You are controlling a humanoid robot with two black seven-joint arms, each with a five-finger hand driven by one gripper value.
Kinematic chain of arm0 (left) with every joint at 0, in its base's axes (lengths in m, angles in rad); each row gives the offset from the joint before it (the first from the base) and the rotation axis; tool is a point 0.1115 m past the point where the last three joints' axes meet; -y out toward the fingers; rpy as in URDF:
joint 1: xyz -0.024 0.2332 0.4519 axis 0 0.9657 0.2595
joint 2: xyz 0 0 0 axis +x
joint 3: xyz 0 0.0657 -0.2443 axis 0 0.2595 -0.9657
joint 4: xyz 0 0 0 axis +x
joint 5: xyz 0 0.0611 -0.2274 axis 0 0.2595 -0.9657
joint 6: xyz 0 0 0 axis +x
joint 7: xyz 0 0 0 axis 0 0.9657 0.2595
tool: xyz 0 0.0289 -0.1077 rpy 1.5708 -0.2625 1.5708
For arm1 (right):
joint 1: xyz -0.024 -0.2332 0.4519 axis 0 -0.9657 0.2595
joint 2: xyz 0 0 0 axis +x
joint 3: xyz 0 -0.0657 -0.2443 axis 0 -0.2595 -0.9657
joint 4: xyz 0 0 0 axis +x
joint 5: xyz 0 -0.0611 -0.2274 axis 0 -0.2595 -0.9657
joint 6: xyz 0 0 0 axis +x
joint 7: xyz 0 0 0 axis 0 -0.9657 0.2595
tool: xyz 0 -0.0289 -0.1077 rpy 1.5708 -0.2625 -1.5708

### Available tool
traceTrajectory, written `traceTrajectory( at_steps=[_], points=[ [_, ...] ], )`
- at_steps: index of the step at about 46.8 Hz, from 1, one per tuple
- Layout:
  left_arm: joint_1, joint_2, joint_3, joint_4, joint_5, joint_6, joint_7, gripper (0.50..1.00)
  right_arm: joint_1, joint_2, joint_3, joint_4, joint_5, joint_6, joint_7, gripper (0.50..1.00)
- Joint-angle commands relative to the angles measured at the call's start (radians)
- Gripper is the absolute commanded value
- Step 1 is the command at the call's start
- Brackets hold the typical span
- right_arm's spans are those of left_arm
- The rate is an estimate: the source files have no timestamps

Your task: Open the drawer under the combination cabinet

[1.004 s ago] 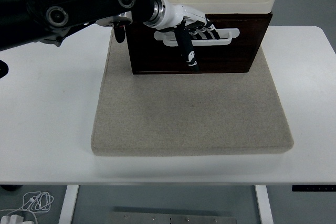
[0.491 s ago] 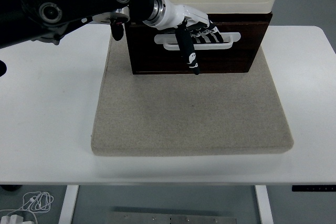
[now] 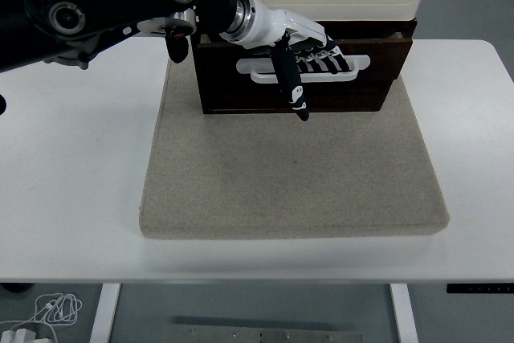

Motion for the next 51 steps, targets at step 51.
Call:
traceTrajectory(
  at_steps=[51],
  points=[
    [0.009, 0.032, -0.002, -0.03, -0.003, -0.016, 0.001, 1.0, 0.0, 0.0, 0.001, -0.001, 0.0, 0.0, 0.0, 0.928]
  ],
)
